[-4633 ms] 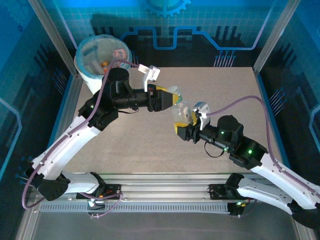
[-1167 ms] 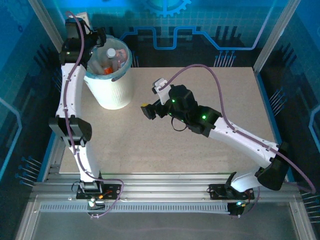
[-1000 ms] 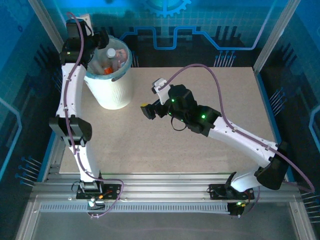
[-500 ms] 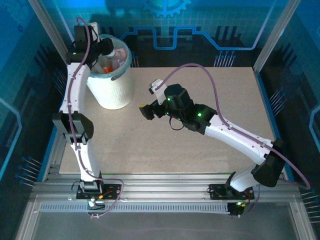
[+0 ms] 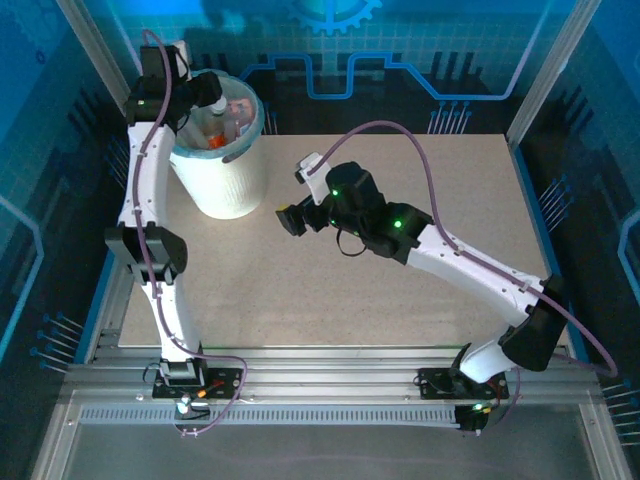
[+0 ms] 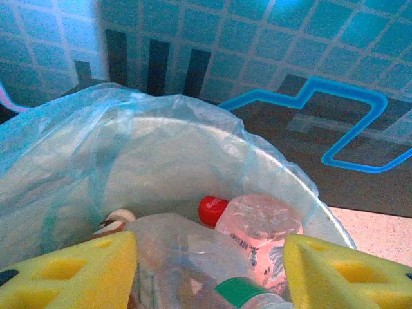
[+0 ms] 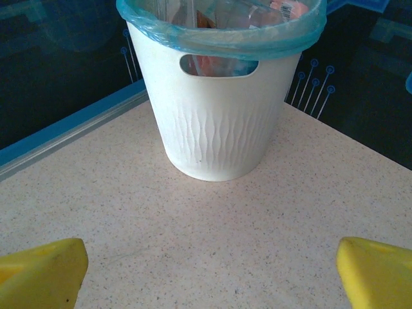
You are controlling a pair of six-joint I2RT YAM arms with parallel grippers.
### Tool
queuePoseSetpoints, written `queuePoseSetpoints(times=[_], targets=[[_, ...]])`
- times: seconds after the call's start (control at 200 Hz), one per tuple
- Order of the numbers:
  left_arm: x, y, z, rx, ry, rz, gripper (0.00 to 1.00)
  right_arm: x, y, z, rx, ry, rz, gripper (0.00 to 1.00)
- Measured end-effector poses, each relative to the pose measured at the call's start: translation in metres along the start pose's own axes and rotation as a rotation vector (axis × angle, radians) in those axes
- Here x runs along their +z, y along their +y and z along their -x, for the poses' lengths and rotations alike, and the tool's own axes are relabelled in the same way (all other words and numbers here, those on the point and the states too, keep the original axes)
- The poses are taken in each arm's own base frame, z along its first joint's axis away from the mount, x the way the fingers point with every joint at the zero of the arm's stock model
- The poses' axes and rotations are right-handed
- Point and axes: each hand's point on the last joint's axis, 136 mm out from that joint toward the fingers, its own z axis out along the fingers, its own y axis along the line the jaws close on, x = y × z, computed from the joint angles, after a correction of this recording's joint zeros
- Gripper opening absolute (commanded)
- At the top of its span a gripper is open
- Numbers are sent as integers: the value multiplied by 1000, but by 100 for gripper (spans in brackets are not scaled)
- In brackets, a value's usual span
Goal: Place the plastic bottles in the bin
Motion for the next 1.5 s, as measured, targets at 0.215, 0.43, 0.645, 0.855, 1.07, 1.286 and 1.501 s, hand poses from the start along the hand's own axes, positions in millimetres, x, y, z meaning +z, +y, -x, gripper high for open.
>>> queuePoseSetpoints(times=[0.215,0.43,0.645,0.855,1.07,1.286,1.501], targets=[[-34,-1,7,-5,-21,5,63,-5,-4,10,8,-10,-15,100],[-152,-9,-4,6,-168,-21,63,-28,-25,8,21,-7,-103,100],[-252,-4,-66,23,-357,-48,62,-87,-106,-20,168,-21,-320,100],[-232,32,-165,8,-256,31,60,-144,-188,-111,384,33,-594,100],[-174,65,-265,-23,-93,96,59,-150,-214,-228,424,147,-737,100],[-120,89,-328,11,-44,132,63,-128,-225,-307,330,247,-767,100],[-81,91,-345,56,-71,98,67,-100,-243,-315,271,188,-720,100]])
